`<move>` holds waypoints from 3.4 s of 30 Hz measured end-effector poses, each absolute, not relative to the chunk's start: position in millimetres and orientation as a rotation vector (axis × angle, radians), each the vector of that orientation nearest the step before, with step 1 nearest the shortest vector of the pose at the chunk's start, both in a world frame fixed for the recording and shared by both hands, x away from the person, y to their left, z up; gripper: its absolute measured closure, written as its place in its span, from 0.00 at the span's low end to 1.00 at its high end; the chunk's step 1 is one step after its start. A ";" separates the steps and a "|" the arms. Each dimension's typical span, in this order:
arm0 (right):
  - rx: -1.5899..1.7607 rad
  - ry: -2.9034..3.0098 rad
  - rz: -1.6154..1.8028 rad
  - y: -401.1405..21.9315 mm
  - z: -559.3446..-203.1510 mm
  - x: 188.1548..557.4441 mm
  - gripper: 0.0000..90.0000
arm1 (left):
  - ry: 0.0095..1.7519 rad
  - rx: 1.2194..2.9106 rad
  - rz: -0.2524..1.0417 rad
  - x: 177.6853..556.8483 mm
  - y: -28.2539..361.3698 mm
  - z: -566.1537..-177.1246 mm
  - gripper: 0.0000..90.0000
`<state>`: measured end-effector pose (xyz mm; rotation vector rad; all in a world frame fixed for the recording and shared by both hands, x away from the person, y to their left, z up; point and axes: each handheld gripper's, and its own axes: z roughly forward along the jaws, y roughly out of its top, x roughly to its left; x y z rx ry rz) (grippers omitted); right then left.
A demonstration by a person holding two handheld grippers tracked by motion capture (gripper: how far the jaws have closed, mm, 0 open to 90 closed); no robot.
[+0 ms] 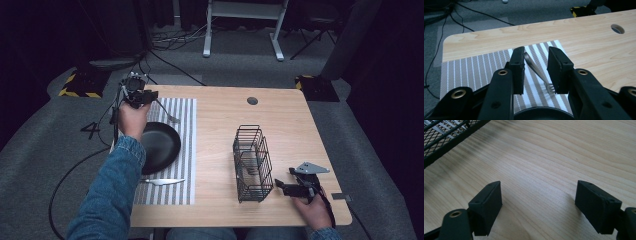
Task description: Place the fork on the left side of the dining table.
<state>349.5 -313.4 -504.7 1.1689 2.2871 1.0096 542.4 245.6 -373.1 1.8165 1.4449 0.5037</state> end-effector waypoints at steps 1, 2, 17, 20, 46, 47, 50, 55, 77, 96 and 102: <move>1.169 2.287 1.010 -313.4 -504.7 349.5 0.24 | 1.451 1.815 0.500 543.0 247.5 -374.3 0.73; 1.169 2.287 1.009 -313.4 -504.7 349.5 0.24 | 1.455 1.814 0.497 543.4 249.4 -375.6 0.73; 1.178 2.279 1.005 -313.2 -504.7 349.9 0.24 | 1.505 1.806 0.473 546.3 272.7 -394.3 0.70; 1.180 2.278 1.004 -313.1 -504.7 350.0 0.24 | 1.517 1.807 0.468 546.5 276.4 -397.8 0.70; 1.190 2.270 1.001 -313.0 -504.7 350.5 0.24 | 1.621 1.784 0.367 553.8 300.8 -430.0 0.64; 1.191 2.270 1.000 -313.0 -504.7 350.5 0.24 | 1.621 1.787 0.365 553.9 301.7 -430.6 0.64; 1.192 2.269 1.000 -313.0 -504.7 350.5 0.24 | 1.625 1.785 0.361 553.6 303.3 -432.1 0.64; 1.193 2.267 1.001 -313.0 -504.7 350.6 0.24 | 1.639 1.788 0.369 554.0 306.5 -434.7 0.65; 1.195 2.265 1.001 -313.0 -504.7 350.7 0.24 | 1.720 1.754 0.342 562.5 318.8 -450.9 0.59; 1.195 2.265 1.000 -313.0 -504.7 350.8 0.24 | 1.635 1.761 0.444 536.3 315.1 -423.6 0.56; 1.195 2.265 1.000 -313.0 -504.7 350.8 0.24 | 1.537 1.789 0.532 507.5 306.9 -392.5 0.55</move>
